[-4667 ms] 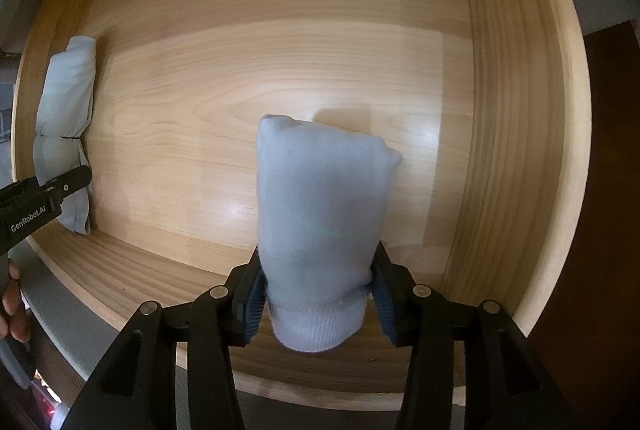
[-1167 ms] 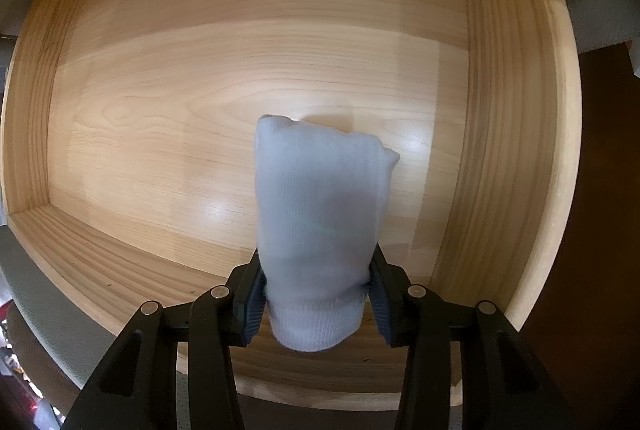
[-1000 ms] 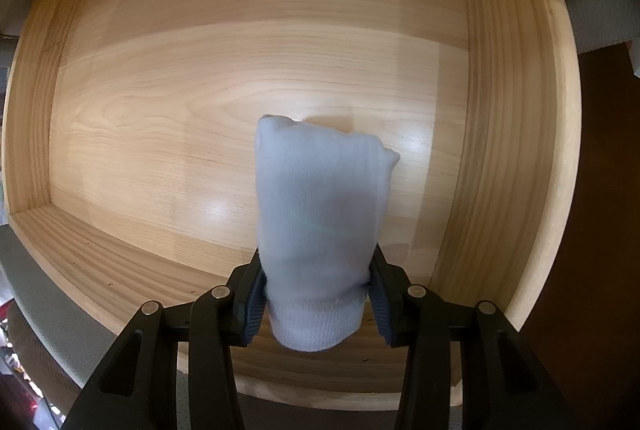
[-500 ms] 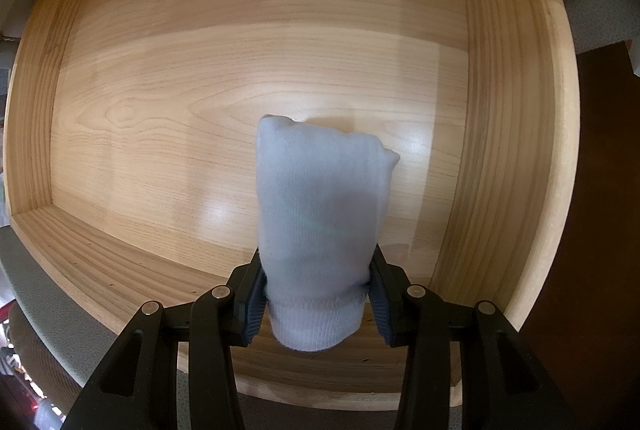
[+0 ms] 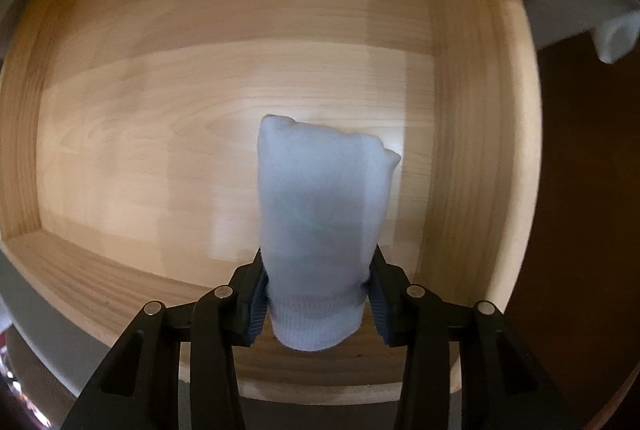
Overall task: Take underwear out of drawer
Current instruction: 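Lower the white bundle into the white box and open the left gripper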
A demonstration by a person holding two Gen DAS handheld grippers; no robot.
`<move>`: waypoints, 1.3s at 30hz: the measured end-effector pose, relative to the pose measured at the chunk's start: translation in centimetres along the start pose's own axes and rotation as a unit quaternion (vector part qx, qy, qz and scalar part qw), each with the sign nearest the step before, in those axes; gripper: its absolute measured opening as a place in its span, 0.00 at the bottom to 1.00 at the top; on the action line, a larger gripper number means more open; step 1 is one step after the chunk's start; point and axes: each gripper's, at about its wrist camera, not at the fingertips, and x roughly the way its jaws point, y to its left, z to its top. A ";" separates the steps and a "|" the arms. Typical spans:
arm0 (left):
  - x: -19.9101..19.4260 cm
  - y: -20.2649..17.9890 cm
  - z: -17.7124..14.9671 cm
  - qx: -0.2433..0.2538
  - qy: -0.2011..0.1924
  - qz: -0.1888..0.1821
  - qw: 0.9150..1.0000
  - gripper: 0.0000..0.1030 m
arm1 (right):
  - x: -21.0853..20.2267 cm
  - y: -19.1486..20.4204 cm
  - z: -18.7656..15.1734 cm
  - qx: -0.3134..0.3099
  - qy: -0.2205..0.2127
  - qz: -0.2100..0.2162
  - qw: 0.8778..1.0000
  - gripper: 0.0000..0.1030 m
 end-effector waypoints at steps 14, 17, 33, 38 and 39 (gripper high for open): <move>4.8 -0.7 0.7 -0.019 0.029 0.010 0.999 0.33 | 0.8 0.3 -0.3 0.005 0.001 0.000 1.000 0.38; 5.5 -0.6 0.5 -0.021 0.032 0.020 0.999 0.36 | 0.9 -0.4 -0.1 0.006 0.002 0.004 1.000 0.38; 5.0 -0.7 0.4 -0.009 0.037 0.027 0.999 0.60 | 1.7 -1.8 0.6 0.005 0.006 0.009 1.000 0.38; 3.5 -1.1 -0.1 0.007 0.031 0.030 0.999 0.60 | 2.4 -1.4 0.8 0.005 0.009 0.007 1.000 0.38; 3.0 -1.0 -0.2 0.007 0.027 0.029 0.999 0.60 | 2.4 -1.4 0.9 0.005 0.010 0.007 1.000 0.38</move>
